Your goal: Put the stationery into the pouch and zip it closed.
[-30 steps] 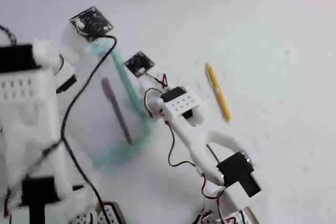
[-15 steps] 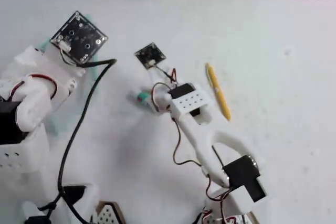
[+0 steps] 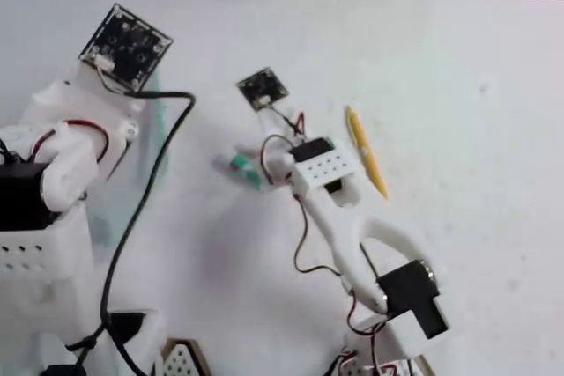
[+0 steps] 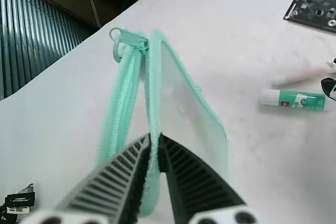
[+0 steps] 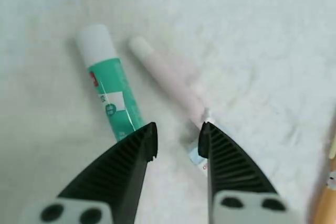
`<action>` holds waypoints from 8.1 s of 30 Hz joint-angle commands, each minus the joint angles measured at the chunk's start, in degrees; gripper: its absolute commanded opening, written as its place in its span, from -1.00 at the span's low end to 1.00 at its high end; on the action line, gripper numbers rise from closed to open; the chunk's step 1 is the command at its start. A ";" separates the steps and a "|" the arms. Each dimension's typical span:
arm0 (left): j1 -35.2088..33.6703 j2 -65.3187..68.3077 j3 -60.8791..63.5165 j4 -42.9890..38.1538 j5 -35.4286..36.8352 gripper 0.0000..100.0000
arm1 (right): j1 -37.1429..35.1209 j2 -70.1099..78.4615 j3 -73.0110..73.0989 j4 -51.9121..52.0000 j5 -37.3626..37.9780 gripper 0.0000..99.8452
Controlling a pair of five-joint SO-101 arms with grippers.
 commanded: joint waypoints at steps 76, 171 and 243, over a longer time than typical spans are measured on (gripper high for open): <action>11.65 -40.84 39.47 -7.47 13.54 -0.76 | -18.51 -14.99 -30.07 12.70 -6.51 -0.84; 0.66 -69.23 89.23 -46.42 42.37 -0.63 | 3.30 5.14 -27.25 29.58 19.43 -0.58; 7.08 -69.32 85.45 -38.15 42.37 -0.46 | -27.12 -3.03 -78.68 17.71 -4.92 -0.97</action>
